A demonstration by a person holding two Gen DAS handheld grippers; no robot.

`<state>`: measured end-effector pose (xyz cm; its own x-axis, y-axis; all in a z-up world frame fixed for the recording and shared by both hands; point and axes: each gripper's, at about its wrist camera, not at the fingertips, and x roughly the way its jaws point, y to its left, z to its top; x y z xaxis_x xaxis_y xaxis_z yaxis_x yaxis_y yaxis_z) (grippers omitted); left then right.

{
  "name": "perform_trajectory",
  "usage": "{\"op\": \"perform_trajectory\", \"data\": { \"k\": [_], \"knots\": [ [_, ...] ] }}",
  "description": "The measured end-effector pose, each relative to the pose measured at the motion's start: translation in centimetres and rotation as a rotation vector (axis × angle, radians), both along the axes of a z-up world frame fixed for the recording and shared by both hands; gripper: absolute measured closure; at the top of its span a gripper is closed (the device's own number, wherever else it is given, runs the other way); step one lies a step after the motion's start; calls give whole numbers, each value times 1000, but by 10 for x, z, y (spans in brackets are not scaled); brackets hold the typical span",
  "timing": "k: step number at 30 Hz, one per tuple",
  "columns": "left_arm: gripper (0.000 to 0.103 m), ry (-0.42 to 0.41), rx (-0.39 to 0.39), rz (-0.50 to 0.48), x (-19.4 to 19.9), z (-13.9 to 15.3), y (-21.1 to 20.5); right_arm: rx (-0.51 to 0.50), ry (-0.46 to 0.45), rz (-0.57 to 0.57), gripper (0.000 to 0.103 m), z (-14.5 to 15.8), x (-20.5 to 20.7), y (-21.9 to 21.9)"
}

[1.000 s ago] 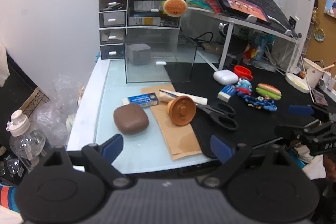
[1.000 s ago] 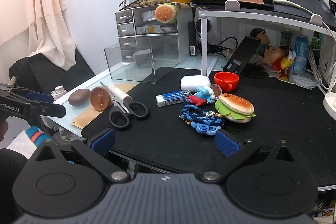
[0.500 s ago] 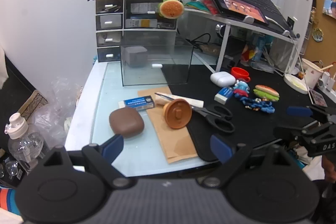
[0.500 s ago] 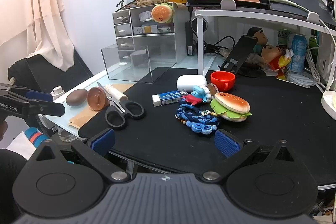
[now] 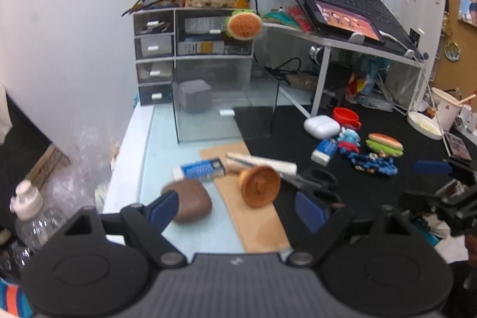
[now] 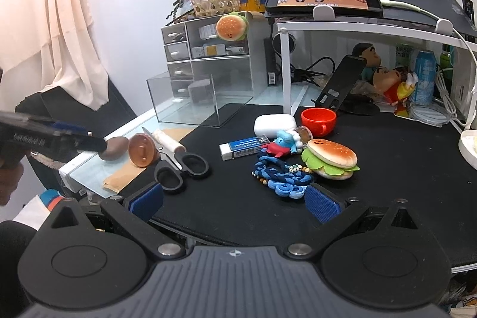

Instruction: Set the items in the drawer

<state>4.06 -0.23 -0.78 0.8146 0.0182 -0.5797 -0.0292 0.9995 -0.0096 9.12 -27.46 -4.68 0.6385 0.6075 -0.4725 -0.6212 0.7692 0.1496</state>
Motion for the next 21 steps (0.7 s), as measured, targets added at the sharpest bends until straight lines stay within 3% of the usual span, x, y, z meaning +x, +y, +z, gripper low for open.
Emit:
{"op": "perform_trajectory", "data": {
  "k": [13, 21],
  "knots": [
    [18, -25, -97, 48, 51, 5, 13, -2, 10, -16, 0, -5, 6, -6],
    [18, -1, -63, 53, 75, -1, 8, 0, 15, -22, 0, -8, 9, -8]
  ]
}}
